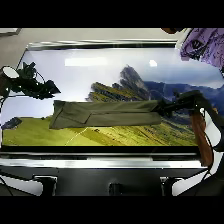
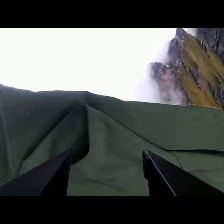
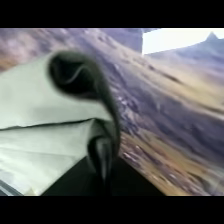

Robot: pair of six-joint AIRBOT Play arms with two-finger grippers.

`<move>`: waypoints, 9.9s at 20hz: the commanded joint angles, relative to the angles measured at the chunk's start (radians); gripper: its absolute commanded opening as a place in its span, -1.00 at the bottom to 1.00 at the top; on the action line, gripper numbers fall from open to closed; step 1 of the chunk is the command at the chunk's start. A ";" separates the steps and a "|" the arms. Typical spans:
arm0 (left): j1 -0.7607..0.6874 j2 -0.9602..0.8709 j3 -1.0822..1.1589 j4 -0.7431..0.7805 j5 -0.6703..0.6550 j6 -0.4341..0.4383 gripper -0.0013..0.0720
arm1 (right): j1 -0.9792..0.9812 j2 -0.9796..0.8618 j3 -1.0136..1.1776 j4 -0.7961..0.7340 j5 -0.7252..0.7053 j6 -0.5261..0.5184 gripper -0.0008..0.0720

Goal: Fold the clothes and pants, and hang the long-sleeved shirts on hangers.

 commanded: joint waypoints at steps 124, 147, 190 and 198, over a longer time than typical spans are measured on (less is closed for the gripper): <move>-0.038 0.048 0.378 -0.058 -0.280 -0.042 -0.92 | -0.189 0.218 0.412 -0.084 0.093 0.154 -0.91; -0.038 0.048 0.378 -0.058 -0.307 -0.052 -0.92 | -0.425 0.428 0.456 -0.791 -0.108 0.597 -0.91; -0.038 0.048 0.378 -0.058 -0.306 -0.038 -0.92 | -0.425 0.662 -0.344 -1.382 -0.127 0.671 0.22; -0.042 0.054 0.378 -0.023 -0.303 -0.037 -0.92 | -0.258 0.682 -0.180 -0.640 0.301 0.245 -0.42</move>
